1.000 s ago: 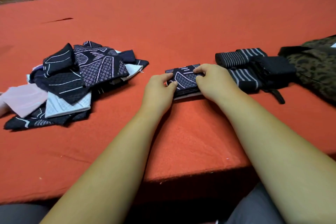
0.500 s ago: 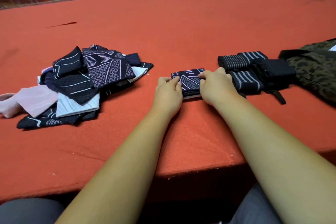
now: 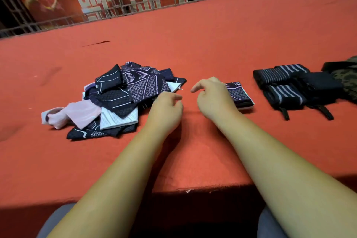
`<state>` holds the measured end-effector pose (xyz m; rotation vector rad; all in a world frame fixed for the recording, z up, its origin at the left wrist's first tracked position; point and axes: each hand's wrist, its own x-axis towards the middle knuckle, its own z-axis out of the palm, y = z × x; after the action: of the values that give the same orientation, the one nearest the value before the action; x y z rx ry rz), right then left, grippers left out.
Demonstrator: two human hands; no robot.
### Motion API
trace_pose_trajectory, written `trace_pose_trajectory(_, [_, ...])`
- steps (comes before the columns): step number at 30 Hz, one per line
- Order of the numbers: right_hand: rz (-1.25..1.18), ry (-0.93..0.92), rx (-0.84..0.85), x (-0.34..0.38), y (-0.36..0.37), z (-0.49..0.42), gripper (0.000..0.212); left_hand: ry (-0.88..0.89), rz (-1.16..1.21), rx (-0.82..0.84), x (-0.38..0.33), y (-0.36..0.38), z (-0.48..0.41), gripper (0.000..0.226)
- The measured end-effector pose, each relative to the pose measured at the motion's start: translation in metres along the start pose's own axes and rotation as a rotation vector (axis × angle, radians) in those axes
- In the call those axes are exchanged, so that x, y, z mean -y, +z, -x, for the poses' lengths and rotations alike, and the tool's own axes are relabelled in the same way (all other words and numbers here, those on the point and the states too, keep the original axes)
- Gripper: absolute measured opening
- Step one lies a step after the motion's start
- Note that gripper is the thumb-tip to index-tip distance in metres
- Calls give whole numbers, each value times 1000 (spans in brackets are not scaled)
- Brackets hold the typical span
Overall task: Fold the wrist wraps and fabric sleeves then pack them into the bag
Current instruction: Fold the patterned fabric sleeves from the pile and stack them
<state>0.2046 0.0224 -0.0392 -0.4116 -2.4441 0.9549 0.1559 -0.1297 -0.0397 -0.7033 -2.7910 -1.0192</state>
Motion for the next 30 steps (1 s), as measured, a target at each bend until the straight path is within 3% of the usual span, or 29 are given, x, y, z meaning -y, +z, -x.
trace_pose_trajectory(4, [-72, -32, 93, 13, 24, -1, 41, 46, -263, -153, 42, -25, -1, 35])
trace_pose_trajectory(9, [-72, -44, 143, 13, 39, -4, 38, -8, -497, -96, 86, -30, -9, 40])
trace_pose_trajectory(18, [-161, -93, 61, 6, 42, -5, 31, 235, -207, -307, 84, -49, -10, 43])
trace_pose_trajectory(23, [-259, -144, 88, 6, 42, -1, 81, 458, 1, -353, 63, -50, 15, 50])
trace_pose_trajectory(24, [-283, -155, 71, 6, 41, -1, 78, 461, 84, -349, 59, -51, 19, 54])
trace_pose_trajectory(28, [-437, -162, 106, 9, 26, 0, 23, 230, 474, -344, 41, -57, 28, 67])
trace_pose_trajectory(30, [-581, -106, 132, 12, 20, 1, 13, 121, 497, -358, 42, -61, 24, 63])
